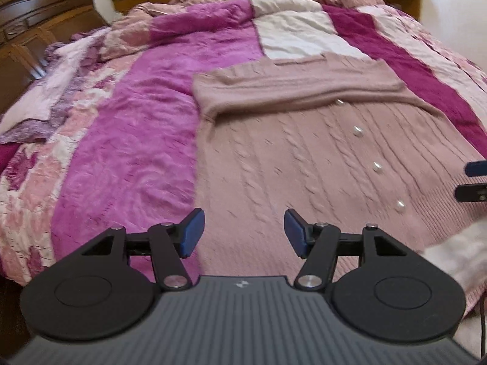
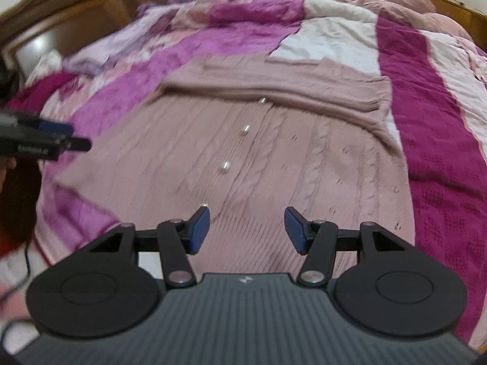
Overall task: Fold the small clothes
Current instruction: 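Move both tools back to the ribbed hem of the cardigan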
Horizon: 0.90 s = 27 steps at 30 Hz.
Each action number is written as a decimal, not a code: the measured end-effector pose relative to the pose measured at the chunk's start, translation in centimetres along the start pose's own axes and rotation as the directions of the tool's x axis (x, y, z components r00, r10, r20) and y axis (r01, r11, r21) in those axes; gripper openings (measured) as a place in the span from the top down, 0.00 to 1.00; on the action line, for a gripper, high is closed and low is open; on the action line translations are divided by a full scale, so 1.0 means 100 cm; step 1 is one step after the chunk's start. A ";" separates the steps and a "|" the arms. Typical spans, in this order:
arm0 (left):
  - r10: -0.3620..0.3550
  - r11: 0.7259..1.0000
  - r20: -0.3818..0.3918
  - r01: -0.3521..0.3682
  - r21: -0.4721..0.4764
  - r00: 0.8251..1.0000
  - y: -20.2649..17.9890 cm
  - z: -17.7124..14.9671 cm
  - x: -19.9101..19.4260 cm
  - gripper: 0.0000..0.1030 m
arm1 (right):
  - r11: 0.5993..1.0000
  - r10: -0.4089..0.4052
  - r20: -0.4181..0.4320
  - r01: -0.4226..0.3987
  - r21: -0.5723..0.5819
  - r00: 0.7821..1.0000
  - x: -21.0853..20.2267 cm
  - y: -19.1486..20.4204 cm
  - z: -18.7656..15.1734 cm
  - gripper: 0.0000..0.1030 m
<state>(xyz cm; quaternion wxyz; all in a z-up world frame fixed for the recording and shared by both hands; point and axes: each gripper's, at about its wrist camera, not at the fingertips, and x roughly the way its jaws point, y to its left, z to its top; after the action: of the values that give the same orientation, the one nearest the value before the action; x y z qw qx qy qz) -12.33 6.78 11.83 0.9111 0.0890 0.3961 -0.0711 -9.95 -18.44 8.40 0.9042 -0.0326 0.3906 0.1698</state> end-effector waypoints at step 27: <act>-0.011 0.918 -0.092 0.046 0.395 0.996 -0.040 -0.038 0.032 0.36 | 0.939 -0.105 -0.151 0.048 -0.340 0.983 0.026 0.025 -0.025 0.45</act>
<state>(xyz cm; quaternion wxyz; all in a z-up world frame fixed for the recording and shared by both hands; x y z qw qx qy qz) -13.63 3.54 6.49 0.8548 0.2687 0.4144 -0.1591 -10.84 -15.80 5.02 0.8554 -0.2149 0.4289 0.1952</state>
